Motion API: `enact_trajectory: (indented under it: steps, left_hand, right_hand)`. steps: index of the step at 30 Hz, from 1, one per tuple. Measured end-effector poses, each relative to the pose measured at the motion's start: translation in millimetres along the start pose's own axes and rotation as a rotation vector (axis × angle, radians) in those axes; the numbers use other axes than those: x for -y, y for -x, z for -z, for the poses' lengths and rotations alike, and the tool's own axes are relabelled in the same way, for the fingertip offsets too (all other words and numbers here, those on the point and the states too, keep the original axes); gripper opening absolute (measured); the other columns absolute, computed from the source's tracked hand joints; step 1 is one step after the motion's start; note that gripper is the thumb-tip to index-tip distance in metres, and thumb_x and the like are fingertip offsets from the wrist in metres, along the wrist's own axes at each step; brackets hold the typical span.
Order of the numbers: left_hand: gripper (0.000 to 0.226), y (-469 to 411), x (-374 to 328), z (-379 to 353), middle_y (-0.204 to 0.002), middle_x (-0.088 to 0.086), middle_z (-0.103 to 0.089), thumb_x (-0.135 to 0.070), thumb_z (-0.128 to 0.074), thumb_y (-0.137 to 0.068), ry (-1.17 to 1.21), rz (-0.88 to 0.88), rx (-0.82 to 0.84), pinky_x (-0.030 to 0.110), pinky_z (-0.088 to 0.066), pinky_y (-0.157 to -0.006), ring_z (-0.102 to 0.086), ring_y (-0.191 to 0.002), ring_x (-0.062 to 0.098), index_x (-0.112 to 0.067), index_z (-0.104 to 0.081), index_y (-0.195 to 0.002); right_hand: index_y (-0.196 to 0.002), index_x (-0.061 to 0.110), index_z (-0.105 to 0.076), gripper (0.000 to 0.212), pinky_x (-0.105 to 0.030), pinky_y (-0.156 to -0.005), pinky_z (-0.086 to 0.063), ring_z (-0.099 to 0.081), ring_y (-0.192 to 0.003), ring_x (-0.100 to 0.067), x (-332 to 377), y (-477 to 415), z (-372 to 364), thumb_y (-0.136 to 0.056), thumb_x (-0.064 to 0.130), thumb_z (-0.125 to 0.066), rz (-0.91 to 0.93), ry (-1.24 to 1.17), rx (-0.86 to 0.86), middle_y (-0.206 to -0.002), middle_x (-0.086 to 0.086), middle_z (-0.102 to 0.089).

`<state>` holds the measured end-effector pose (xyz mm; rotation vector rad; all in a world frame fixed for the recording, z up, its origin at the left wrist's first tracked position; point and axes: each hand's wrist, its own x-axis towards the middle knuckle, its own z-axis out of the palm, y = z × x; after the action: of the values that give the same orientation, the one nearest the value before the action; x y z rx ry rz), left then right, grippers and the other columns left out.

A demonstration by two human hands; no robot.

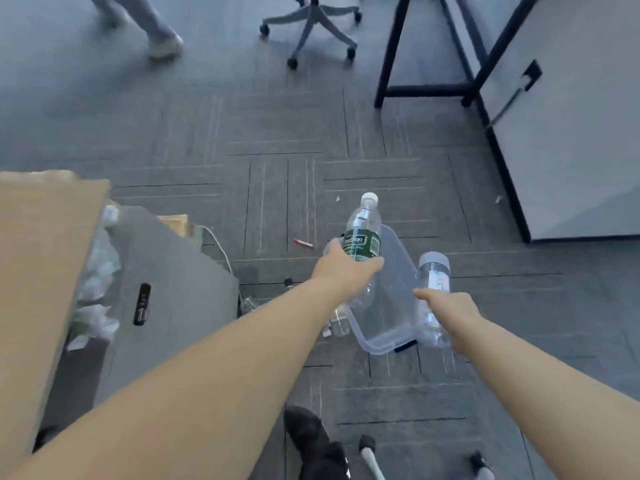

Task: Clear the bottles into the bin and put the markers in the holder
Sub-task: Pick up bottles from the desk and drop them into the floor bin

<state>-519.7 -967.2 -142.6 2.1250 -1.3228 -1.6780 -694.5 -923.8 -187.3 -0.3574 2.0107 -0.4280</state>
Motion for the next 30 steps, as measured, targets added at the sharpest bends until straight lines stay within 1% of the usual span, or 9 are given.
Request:
enact_trajectory:
  steps: [4, 10, 15, 18, 20, 22, 24, 27, 30]
  left_hand:
    - [0.087, -16.7, -2.0, -11.3, -0.146, 0.006, -0.044, -0.052, -0.051, -0.091, -0.143, -0.028, 0.048, 0.031, -0.038, -0.075, -0.048, -0.092, 0.018, -0.022, -0.002, -0.156]
    - [0.076, -32.0, 33.9, -0.4, -0.113, 0.011, -0.062, -0.049, -0.049, -0.092, -0.265, 0.044, 0.05, 0.03, -0.042, -0.063, -0.056, -0.078, 0.023, -0.02, -0.015, -0.152]
    - [0.079, -36.8, 45.7, 14.0, -0.119, 0.01, -0.059, -0.047, -0.049, -0.092, -0.296, 0.054, 0.006, 0.03, -0.042, -0.062, -0.054, -0.072, 0.016, -0.016, -0.011, -0.154]
    - [0.083, -31.7, 51.2, 30.6, -0.142, 0.013, -0.047, -0.049, -0.05, -0.09, -0.319, 0.055, -0.029, 0.031, -0.046, -0.073, -0.06, -0.094, 0.024, -0.019, -0.009, -0.155]
    - [0.083, -23.9, 54.0, 49.1, -0.149, 0.013, -0.041, -0.048, -0.05, -0.09, -0.318, 0.063, -0.07, 0.03, -0.044, -0.087, -0.053, -0.119, 0.029, -0.018, -0.01, -0.156]
    - [0.081, -11.0, 56.2, 73.1, -0.149, 0.012, -0.04, -0.047, -0.05, -0.091, -0.283, 0.072, -0.117, 0.031, -0.043, -0.088, -0.051, -0.124, 0.03, -0.019, -0.011, -0.155]
    - [0.079, 7.7, 61.2, 101.9, -0.146, 0.013, -0.044, -0.045, -0.05, -0.09, -0.242, 0.071, -0.181, 0.033, -0.044, -0.089, -0.051, -0.123, 0.03, -0.02, -0.012, -0.155]
    - [0.077, 50.9, 77.2, 149.8, -0.145, 0.013, -0.044, -0.043, -0.05, -0.091, -0.167, 0.076, -0.299, 0.034, -0.045, -0.084, -0.054, -0.12, 0.031, -0.02, -0.014, -0.155]
    - [0.073, 115.5, 106.2, 203.8, -0.143, 0.01, -0.048, -0.042, -0.052, -0.088, -0.154, 0.099, -0.473, 0.035, -0.047, -0.093, -0.056, -0.118, 0.032, -0.019, -0.024, -0.151]
  right_hand:
    - [-0.136, 0.0, -0.035, 0.078, -0.038, -0.083, -0.042, -0.053, -0.114, -0.035, -7.6, -22.7, 5.0, -0.078, 0.032, -0.074, 0.008, 0.024, -0.066, -0.13, -0.018, -0.052]
    - [-0.132, -0.001, -0.036, 0.073, -0.038, -0.08, -0.042, -0.055, -0.103, -0.034, -17.2, -36.5, 2.2, -0.079, 0.031, -0.074, -0.007, 0.091, -0.101, -0.125, -0.02, -0.054]
    - [-0.139, 0.002, -0.031, 0.077, -0.041, -0.091, -0.042, -0.049, -0.122, -0.036, -2.0, -39.6, -3.8, -0.082, 0.038, -0.068, 0.068, 0.16, -0.111, -0.137, -0.018, -0.047]
    - [-0.142, 0.0, -0.029, 0.078, -0.041, -0.094, -0.04, -0.044, -0.127, -0.036, 10.5, -27.6, -9.9, -0.084, 0.038, -0.066, 0.092, 0.206, -0.077, -0.142, -0.018, -0.043]
    - [-0.139, 0.001, -0.034, 0.076, -0.039, -0.088, -0.041, -0.049, -0.119, -0.035, 19.6, -16.9, -16.8, -0.083, 0.039, -0.067, 0.115, 0.24, -0.029, -0.133, -0.015, -0.048]
    - [-0.124, 0.008, -0.043, 0.058, -0.034, -0.071, -0.041, -0.054, -0.09, -0.027, 32.4, -3.7, -26.4, -0.082, 0.039, -0.068, 0.184, 0.278, 0.023, -0.107, -0.01, -0.051]
    - [-0.106, 0.015, -0.04, 0.043, -0.03, -0.053, -0.032, -0.04, -0.063, -0.016, 49.9, 14.3, -42.9, -0.082, 0.04, -0.066, 0.259, 0.309, 0.062, -0.08, -0.001, -0.044]
    - [-0.093, 0.018, -0.038, 0.035, -0.029, -0.048, -0.027, -0.033, -0.055, -0.014, 82.9, 56.1, -81.5, -0.085, 0.039, -0.064, 0.371, 0.375, 0.128, -0.065, 0.001, -0.036]
    - [-0.085, 0.016, -0.039, 0.04, -0.028, -0.052, -0.029, -0.038, -0.058, -0.02, 111.8, 119.7, -132.6, -0.079, 0.046, -0.066, 0.507, 0.467, 0.227, -0.071, -0.004, -0.041]
